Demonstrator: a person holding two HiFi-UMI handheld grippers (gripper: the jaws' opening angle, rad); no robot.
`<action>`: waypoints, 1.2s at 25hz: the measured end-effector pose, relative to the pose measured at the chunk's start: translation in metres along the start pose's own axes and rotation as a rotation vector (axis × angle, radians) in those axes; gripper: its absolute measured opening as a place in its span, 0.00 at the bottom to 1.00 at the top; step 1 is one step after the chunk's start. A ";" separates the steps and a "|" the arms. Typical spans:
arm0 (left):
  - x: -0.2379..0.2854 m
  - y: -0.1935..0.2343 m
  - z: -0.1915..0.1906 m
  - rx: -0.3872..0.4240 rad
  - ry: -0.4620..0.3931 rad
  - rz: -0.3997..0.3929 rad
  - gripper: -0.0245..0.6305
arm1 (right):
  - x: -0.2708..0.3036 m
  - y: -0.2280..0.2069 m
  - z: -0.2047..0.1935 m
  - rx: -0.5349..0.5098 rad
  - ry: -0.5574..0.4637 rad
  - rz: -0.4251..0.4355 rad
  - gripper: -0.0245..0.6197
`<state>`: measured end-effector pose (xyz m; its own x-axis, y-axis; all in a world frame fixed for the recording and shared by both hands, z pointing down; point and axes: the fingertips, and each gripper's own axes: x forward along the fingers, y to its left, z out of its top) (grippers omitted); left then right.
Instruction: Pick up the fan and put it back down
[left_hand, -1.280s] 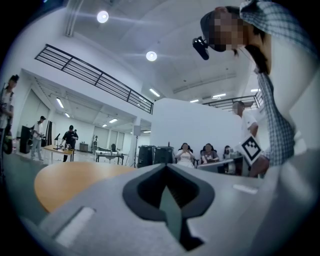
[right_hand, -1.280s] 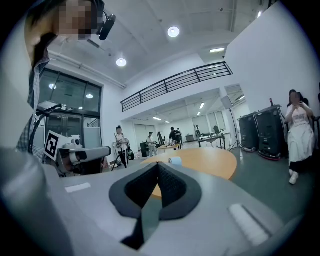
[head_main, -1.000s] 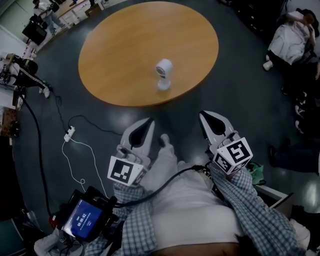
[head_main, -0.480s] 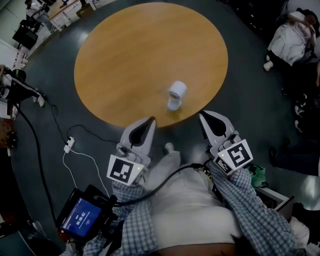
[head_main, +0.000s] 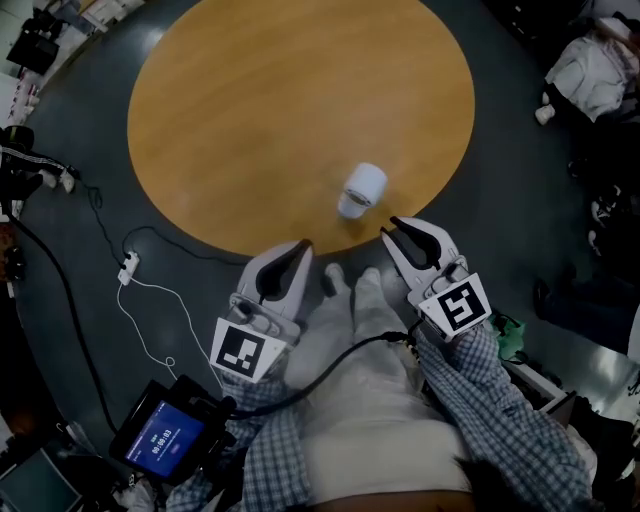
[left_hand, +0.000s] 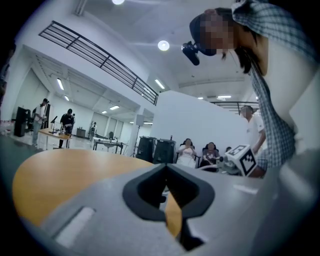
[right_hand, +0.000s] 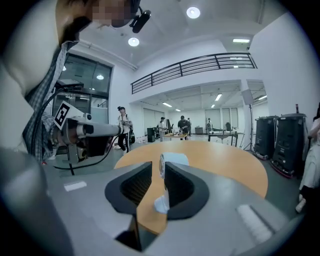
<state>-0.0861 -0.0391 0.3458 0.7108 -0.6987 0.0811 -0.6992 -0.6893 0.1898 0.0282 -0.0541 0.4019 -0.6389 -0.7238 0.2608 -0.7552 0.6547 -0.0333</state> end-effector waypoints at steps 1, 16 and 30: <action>0.000 0.001 -0.001 -0.005 0.004 0.009 0.04 | 0.005 0.001 -0.005 0.005 0.006 0.019 0.17; 0.019 0.013 -0.029 -0.004 0.099 0.052 0.04 | 0.067 -0.011 -0.069 -0.043 0.097 0.095 0.28; 0.015 0.033 -0.031 -0.072 0.084 0.140 0.04 | 0.100 -0.004 -0.047 -0.006 -0.004 0.166 0.26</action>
<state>-0.0965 -0.0661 0.3840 0.6130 -0.7663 0.1921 -0.7865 -0.5690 0.2402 -0.0257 -0.1193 0.4735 -0.7553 -0.6066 0.2480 -0.6385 0.7664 -0.0701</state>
